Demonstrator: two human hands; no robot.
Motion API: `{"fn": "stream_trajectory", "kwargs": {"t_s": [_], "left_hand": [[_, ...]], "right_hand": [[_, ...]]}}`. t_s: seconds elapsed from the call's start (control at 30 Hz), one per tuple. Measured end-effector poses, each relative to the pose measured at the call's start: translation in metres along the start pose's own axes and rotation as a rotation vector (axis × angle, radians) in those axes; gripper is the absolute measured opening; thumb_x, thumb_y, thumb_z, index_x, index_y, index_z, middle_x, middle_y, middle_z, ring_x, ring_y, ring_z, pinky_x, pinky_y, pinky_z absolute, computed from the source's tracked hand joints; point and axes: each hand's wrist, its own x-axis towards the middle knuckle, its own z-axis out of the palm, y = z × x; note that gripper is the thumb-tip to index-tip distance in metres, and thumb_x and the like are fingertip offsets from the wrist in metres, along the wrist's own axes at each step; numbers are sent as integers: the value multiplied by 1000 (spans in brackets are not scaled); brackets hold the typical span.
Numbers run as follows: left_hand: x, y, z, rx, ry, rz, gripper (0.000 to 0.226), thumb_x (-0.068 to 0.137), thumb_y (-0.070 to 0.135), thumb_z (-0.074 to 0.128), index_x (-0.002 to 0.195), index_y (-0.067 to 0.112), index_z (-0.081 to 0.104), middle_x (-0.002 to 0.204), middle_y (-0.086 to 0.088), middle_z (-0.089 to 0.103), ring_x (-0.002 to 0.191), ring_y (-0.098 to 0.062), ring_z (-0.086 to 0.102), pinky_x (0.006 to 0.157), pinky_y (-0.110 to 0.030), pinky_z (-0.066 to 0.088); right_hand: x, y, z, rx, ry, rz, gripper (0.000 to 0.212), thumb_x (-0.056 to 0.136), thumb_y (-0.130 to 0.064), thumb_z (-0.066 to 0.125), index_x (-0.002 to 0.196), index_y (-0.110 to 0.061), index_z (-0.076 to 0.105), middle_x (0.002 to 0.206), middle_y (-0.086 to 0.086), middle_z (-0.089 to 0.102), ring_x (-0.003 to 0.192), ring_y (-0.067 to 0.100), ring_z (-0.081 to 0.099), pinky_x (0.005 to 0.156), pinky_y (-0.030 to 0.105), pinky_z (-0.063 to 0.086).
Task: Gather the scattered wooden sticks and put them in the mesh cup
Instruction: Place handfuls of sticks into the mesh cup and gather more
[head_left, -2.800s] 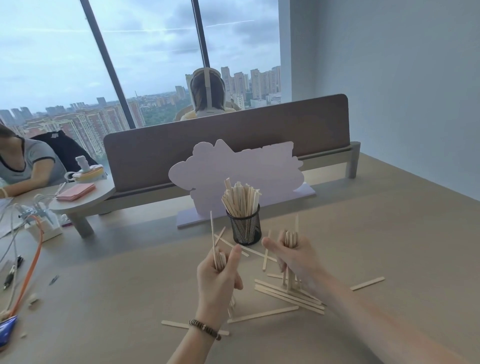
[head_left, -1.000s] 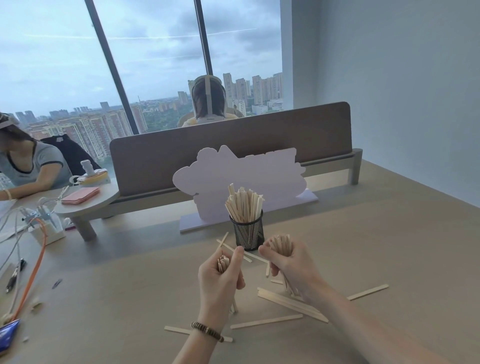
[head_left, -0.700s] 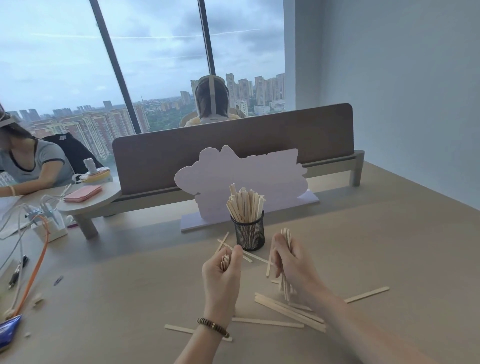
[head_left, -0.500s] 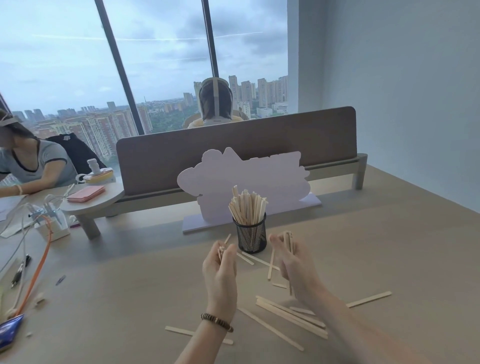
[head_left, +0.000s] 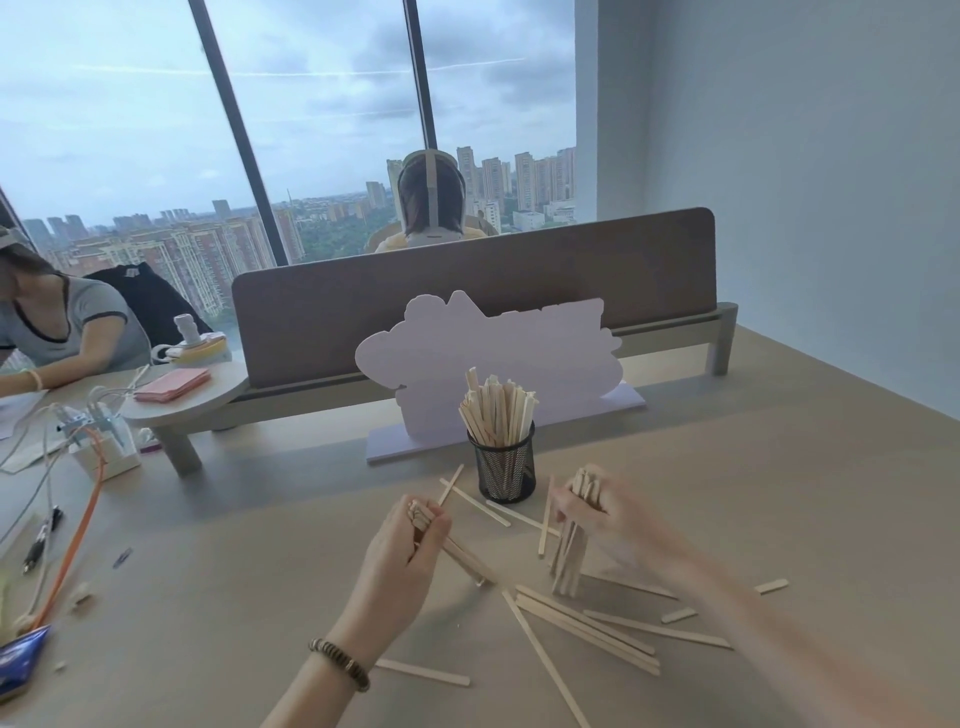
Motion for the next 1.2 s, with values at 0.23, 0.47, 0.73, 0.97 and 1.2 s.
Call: {"fn": "stream_trajectory", "kwargs": {"t_s": [0.23, 0.47, 0.73, 0.97, 1.2], "left_hand": [[25, 10, -14, -26, 158, -20, 15, 97, 16, 57, 82, 18, 58, 54, -4, 62, 45, -11, 53, 56, -26, 47], [91, 38, -23, -206, 222, -6, 14, 97, 20, 54, 86, 13, 54, 52, 3, 61, 49, -21, 57, 66, -48, 54], [145, 43, 3, -158, 147, -66, 20, 97, 18, 54, 92, -1, 54, 57, -3, 63, 47, -17, 57, 63, -43, 56], [156, 17, 19, 32, 4, -121, 23, 93, 27, 60, 87, 5, 57, 62, -6, 65, 49, -15, 57, 56, -34, 50], [151, 6, 41, 145, 37, -41, 19, 93, 29, 60, 97, 12, 54, 87, 0, 58, 89, -25, 57, 66, -28, 40]], "right_hand": [[15, -8, -15, 178, -1, 1, 33, 97, -21, 60, 73, 1, 68, 45, -2, 58, 38, 12, 54, 49, 22, 47], [82, -28, -41, 333, 292, 37, 31, 91, -26, 65, 70, -5, 74, 55, 11, 68, 45, 21, 64, 58, 40, 61], [143, -27, -27, 352, 250, 124, 31, 95, -25, 60, 82, 0, 74, 65, 18, 67, 49, 19, 63, 61, 38, 62], [158, -8, -7, 74, 193, 38, 23, 93, -23, 61, 99, -10, 79, 67, 4, 65, 48, 5, 56, 47, 14, 45], [155, 10, 14, -76, 133, -13, 41, 97, -37, 58, 134, -23, 62, 108, 11, 62, 108, 23, 58, 88, 28, 41]]}}
